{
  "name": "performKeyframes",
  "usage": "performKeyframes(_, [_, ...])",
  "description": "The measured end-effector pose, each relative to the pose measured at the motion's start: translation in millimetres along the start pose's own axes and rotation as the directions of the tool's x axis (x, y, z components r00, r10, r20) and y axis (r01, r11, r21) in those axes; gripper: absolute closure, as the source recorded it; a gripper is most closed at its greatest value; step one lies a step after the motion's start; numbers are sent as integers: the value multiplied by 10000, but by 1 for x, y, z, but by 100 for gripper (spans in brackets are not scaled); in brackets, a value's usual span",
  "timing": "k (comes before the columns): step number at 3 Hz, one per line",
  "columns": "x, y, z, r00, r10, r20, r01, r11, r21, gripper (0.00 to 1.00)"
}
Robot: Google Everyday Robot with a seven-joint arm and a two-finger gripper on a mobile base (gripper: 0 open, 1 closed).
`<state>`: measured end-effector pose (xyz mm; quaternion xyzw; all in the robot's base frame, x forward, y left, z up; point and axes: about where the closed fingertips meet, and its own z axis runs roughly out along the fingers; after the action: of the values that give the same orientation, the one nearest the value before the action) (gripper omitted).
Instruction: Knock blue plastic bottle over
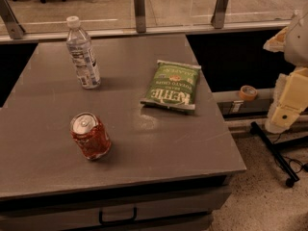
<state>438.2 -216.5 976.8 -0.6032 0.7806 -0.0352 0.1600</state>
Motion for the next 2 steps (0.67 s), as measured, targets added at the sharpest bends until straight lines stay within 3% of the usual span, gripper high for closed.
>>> performKeyframes(1, [0, 0, 0, 10000, 0, 1, 0, 10000, 2, 0])
performKeyframes(2, [-25, -2, 10, 9949, -123, 1003, 148, 9996, -237, 0])
